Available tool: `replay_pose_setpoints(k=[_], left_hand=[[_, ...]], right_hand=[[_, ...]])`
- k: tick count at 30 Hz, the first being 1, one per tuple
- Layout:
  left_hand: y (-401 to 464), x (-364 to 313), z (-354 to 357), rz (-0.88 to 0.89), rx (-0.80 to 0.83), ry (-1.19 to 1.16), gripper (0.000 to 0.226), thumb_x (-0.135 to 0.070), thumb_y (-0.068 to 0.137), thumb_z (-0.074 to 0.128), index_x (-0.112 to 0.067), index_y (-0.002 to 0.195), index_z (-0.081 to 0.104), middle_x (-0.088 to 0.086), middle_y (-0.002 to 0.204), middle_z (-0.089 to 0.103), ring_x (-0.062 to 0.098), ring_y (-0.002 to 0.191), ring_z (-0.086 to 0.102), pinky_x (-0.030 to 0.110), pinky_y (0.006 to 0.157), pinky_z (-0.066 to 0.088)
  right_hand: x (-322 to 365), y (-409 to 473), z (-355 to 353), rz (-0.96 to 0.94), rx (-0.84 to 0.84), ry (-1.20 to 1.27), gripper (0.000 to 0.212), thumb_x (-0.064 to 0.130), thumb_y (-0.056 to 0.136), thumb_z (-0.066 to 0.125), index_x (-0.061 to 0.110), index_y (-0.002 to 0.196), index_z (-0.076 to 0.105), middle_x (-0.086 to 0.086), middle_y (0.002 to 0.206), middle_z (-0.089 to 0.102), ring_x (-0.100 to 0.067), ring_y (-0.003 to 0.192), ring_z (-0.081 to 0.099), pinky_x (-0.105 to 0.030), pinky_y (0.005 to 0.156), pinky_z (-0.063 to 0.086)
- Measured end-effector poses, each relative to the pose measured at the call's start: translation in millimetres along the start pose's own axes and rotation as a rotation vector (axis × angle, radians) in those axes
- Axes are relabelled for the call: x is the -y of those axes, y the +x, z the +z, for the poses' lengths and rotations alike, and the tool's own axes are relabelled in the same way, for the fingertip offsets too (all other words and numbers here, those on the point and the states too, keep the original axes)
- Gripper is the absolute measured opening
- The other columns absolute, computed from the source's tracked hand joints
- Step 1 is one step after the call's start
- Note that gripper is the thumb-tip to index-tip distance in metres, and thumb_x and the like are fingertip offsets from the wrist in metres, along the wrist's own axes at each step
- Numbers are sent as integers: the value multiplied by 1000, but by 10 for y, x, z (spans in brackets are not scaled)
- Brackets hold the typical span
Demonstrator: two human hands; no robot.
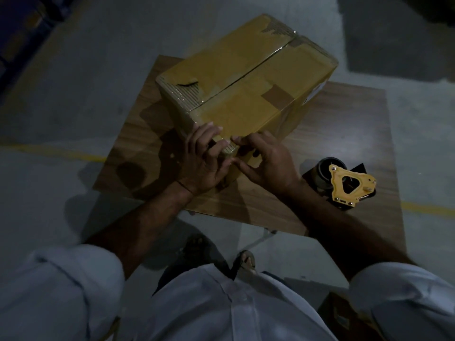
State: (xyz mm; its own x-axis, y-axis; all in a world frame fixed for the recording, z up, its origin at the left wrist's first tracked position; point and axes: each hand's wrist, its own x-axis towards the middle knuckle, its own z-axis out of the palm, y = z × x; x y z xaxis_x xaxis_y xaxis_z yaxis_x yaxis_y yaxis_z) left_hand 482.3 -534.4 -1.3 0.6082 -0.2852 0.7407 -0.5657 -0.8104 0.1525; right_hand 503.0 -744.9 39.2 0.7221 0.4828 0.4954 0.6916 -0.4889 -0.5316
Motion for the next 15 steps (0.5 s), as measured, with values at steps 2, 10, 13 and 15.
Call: replay_pose_setpoints(k=[2, 10, 13, 15], left_hand=[[-30, -57, 53, -37, -18, 28, 37, -34, 101, 50, -15, 132, 39, 13, 144, 38, 37, 138, 41, 57, 120, 27], [-82, 3, -12, -30, 22, 2, 46, -35, 100, 53, -14, 139, 40, 14, 151, 37, 38, 145, 38, 57, 122, 25], [-92, 95, -14, -26, 57, -1, 52, -42, 101, 58, -18, 143, 39, 12, 153, 37, 35, 146, 38, 55, 121, 26], [-113, 175, -16, -9, 102, 2, 65, -48, 97, 63, -22, 148, 32, 12, 155, 34, 35, 148, 34, 57, 120, 26]], right_hand=[[-2, 5, -15, 20, 17, 18, 37, 21, 90, 81, 7, 123, 70, -1, 100, 71, -23, 88, 62, -44, 64, 55], [36, 99, -83, 68, 16, 87, 37, 46, 90, 80, 18, 113, 72, 10, 93, 74, -6, 82, 62, -34, 65, 55], [19, 110, -54, 25, 3, 9, 42, 48, 87, 81, 16, 112, 72, 9, 92, 73, 1, 82, 55, -32, 62, 54], [-10, 98, -22, -5, 2, -26, 44, 47, 86, 83, 15, 113, 72, 6, 91, 72, -5, 82, 56, -35, 61, 55]])
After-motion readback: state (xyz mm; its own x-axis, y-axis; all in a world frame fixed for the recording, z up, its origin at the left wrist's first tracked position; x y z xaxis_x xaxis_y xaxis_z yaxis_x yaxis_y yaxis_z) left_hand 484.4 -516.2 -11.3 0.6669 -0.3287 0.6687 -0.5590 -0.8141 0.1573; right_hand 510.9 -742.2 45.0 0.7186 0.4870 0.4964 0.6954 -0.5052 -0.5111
